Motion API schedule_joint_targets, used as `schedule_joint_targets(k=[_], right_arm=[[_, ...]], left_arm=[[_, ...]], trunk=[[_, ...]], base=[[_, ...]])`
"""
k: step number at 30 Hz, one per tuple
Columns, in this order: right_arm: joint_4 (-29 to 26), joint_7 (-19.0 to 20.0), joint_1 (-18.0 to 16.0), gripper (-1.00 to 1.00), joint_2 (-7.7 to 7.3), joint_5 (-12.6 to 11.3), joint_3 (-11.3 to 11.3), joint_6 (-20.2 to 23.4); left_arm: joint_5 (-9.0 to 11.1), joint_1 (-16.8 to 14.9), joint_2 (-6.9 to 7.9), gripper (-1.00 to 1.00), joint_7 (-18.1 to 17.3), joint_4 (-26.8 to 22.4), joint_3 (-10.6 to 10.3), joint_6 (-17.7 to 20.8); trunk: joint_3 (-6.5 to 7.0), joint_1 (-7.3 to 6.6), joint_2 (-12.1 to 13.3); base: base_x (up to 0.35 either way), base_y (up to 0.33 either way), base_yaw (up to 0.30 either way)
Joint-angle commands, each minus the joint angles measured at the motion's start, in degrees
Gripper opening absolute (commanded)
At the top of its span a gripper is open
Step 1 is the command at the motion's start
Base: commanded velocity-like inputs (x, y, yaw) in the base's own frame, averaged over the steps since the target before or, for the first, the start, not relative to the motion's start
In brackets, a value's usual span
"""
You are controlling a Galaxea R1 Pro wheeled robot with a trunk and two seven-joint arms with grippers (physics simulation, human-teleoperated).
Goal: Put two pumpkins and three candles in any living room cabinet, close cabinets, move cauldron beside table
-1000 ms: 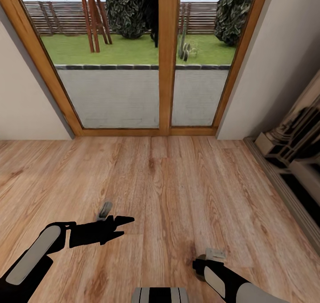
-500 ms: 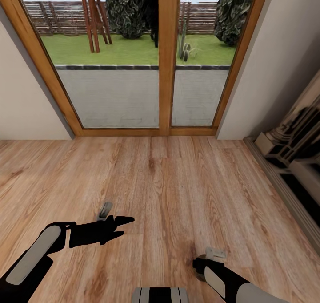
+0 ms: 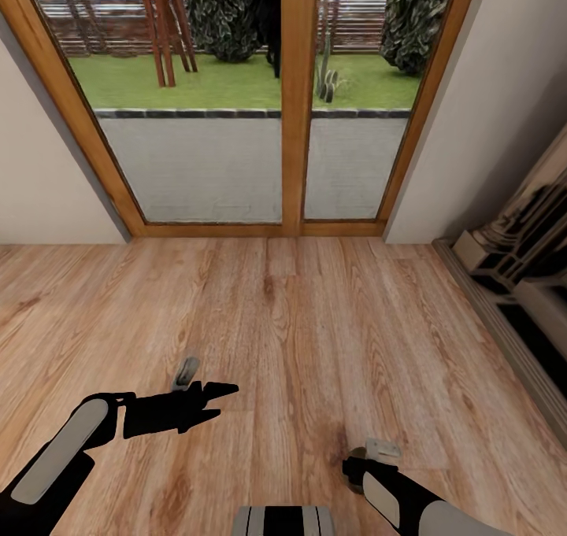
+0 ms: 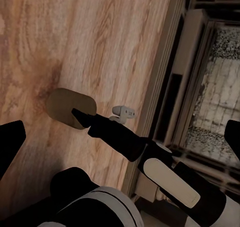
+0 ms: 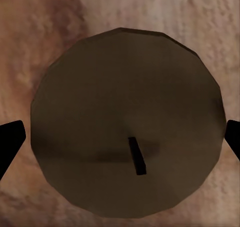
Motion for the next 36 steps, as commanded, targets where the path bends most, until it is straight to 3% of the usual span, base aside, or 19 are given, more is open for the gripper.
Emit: schedule_joint_targets(k=[1, 9, 13, 36], right_arm=[[-0.1, -0.4, 0.0, 1.0, -0.03, -0.2, 0.3, 0.3], [-0.1, -0.4, 0.0, 1.0, -0.03, -0.2, 0.3, 0.2], [-0.1, -0.4, 0.0, 1.0, -0.03, -0.2, 0.3, 0.0], [0.0, -0.4, 0.0, 1.0, -0.03, -0.2, 0.4, -0.4]], left_arm=[[0.6, 0.0, 0.02, 1.0, 0.6, 0.0, -0.1, 0.0], [0.6, 0.0, -0.02, 1.0, 0.6, 0.0, -0.1, 0.0], [0.6, 0.0, -0.05, 1.0, 0.6, 0.0, -0.1, 0.0], [0.6, 0.0, -0.02, 1.0, 0.6, 0.0, -0.1, 0.0]], trunk=[[-0.04, -0.01, 0.0], [-0.04, -0.01, 0.0], [-0.93, 0.09, -0.1], [-0.93, 0.09, -0.1]], base=[[0.0, 0.0, 0.0], [0.0, 0.0, 0.0], [0.0, 0.0, 0.0], [0.0, 0.0, 0.0]])
